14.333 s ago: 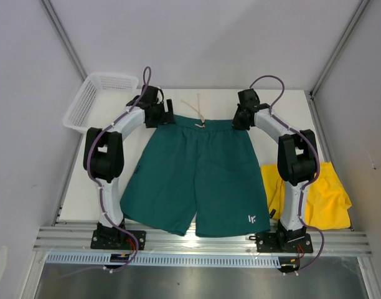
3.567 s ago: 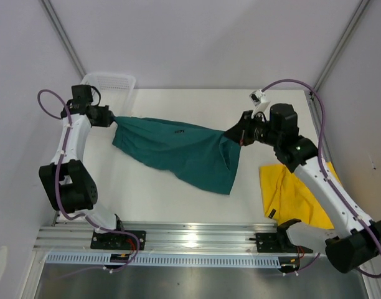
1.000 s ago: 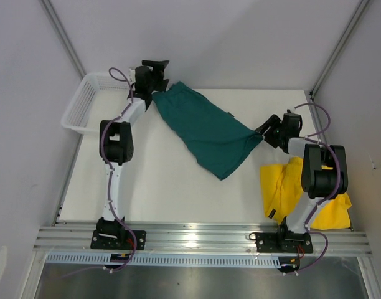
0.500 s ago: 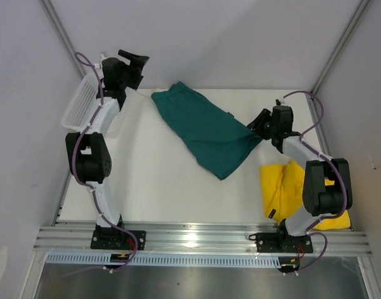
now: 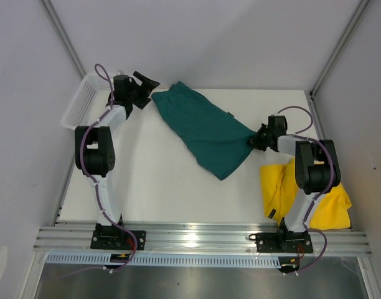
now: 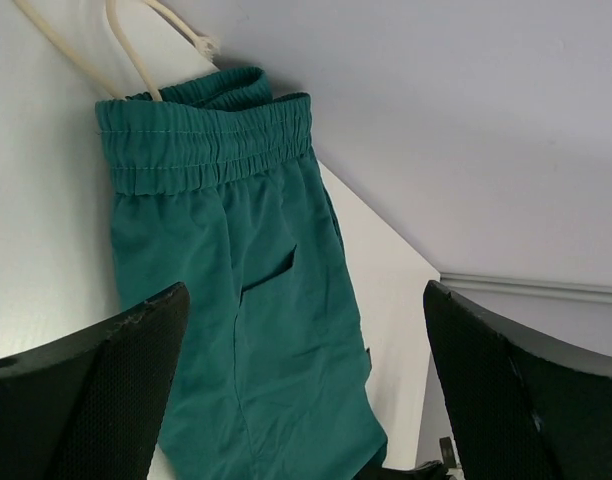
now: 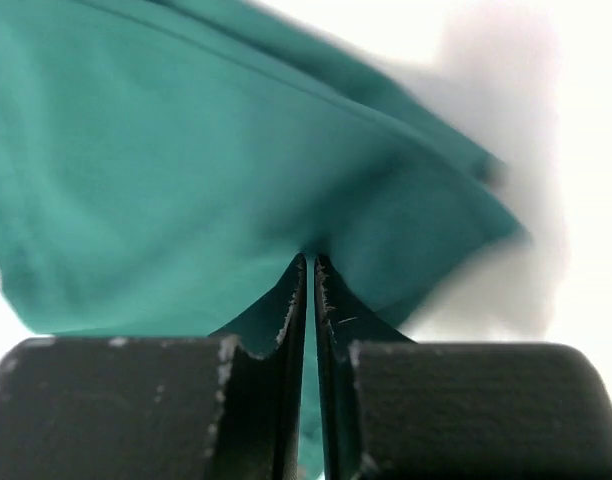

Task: Fold and stack the shorts
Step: Fold the shorts

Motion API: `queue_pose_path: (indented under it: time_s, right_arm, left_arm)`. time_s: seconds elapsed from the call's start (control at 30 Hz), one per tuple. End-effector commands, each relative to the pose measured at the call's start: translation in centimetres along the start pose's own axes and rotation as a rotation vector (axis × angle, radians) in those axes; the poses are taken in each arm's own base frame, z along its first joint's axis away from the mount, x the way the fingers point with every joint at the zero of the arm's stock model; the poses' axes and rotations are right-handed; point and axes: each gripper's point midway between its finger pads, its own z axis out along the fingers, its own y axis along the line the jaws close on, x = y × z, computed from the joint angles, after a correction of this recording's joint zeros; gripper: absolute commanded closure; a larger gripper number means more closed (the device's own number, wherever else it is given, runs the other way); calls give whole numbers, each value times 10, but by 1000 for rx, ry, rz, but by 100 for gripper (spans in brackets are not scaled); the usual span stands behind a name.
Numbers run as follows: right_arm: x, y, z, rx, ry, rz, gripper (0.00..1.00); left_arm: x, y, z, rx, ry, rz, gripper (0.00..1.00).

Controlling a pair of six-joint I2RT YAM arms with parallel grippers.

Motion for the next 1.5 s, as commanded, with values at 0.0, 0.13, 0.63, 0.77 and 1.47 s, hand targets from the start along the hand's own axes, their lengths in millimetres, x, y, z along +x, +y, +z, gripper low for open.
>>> queue_pose_path:
  time_s: [0.0,0.13,0.63,0.77,1.47]
  right_arm:
    - [-7,-13,-12,63,-35,9,93]
    - [-6,-27,-23,111,-42,29,94]
    - [-12,56,-66,-38,-155,-116,77]
    - [-10,77,-78,-128,-174,-140,63]
    - [3,92,-75,-215,-147,-170,60]
  left_arm:
    - [-12,-28,-13,77,-48,92,1]
    - [-15,-23,-13,40,-65,138,1]
    - [25,52,33,-71,82,166,1]
    - [26,60,51,-57,65,128,1]
    - [23,73,123,-12,-90,71,30]
